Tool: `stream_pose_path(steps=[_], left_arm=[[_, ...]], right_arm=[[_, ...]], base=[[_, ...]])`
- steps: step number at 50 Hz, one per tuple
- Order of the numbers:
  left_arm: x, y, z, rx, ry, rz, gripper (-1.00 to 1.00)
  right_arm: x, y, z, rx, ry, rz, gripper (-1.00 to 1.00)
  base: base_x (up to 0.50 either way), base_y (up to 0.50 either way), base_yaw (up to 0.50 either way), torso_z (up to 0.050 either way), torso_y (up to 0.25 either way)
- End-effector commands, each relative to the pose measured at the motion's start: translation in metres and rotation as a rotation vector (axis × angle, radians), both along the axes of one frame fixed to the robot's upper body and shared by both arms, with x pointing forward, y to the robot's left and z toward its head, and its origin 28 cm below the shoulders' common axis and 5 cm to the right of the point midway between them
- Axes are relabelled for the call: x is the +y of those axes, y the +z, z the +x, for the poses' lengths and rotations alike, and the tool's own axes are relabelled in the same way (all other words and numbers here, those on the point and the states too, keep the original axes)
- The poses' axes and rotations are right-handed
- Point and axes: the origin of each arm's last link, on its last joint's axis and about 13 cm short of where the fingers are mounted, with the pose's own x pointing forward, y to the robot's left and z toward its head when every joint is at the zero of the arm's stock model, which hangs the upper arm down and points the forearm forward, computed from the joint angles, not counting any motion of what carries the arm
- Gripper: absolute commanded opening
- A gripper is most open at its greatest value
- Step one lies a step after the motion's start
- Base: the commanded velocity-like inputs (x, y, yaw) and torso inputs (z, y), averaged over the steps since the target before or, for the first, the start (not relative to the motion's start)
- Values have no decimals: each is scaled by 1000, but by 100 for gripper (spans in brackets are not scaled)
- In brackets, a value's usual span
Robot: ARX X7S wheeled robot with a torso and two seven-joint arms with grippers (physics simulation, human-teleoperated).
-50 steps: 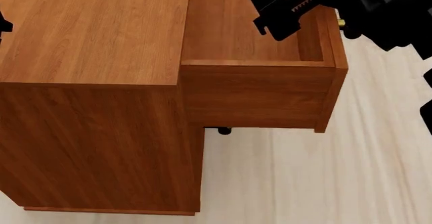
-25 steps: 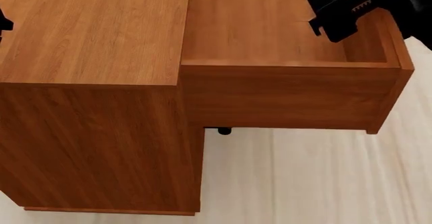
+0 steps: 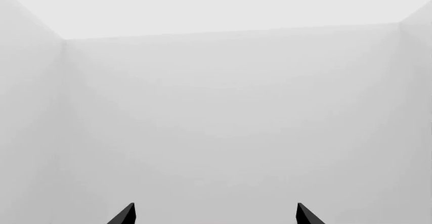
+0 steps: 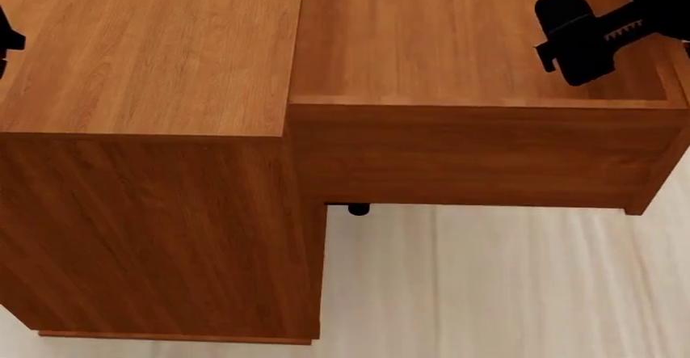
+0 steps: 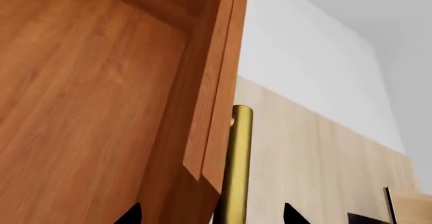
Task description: Close the bottom drawer of the cabinet and open the top drawer.
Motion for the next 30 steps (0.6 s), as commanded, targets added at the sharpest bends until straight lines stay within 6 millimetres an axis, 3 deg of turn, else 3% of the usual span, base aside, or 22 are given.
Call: stream_pose_path(steps=[1,12,30], left_arm=[[-1,0,0,0,-5,1,100],[-1,0,0,-2,-4,-1,100],[-2,4,-2,-12,-11,-4,100]], right_arm=[[-21,1,-10,-7,-122,-36,100],[-25,4,-13,-12,-143,-43,100],[-20,40,-32,-89,-127,-37,100]], base=[[0,-2,-4,0,0],[-1,-2,-3,0,0],[0,-1,-3,0,0]])
